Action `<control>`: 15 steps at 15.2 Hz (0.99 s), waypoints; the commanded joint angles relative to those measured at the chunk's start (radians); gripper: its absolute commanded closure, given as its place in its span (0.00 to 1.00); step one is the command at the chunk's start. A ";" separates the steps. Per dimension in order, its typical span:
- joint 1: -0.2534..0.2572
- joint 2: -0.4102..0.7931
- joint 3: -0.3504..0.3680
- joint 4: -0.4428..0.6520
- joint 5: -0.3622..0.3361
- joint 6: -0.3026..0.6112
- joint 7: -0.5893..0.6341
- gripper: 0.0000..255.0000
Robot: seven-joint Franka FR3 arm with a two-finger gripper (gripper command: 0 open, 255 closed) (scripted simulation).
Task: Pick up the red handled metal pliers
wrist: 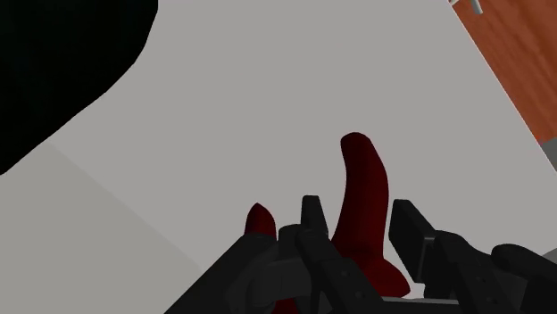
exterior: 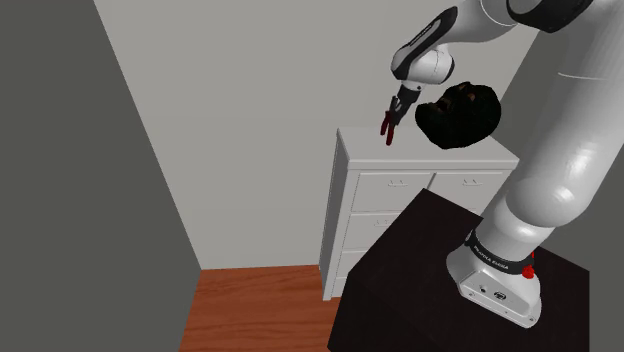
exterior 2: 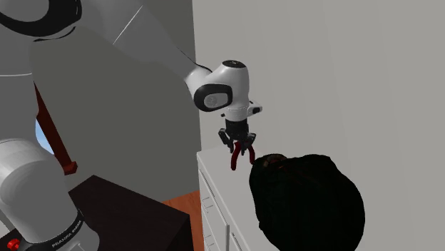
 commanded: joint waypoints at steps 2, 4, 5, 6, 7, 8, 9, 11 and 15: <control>0.006 -0.026 -0.010 0.011 -0.028 -0.032 0.021 1.00; 0.011 -0.045 -0.016 0.018 -0.048 -0.054 0.036 1.00; 0.012 -0.054 -0.018 0.022 -0.058 -0.065 0.043 1.00; 0.014 -0.063 -0.021 0.026 -0.067 -0.077 0.050 1.00; 0.016 -0.072 -0.023 0.030 -0.076 -0.088 0.057 1.00; 0.017 -0.081 -0.025 0.035 -0.085 -0.100 0.064 1.00; 0.019 -0.090 -0.026 0.040 -0.093 -0.111 0.071 1.00; 0.021 -0.107 -0.029 0.051 -0.110 -0.135 0.083 1.00; 0.023 -0.124 -0.031 0.063 -0.126 -0.161 0.096 1.00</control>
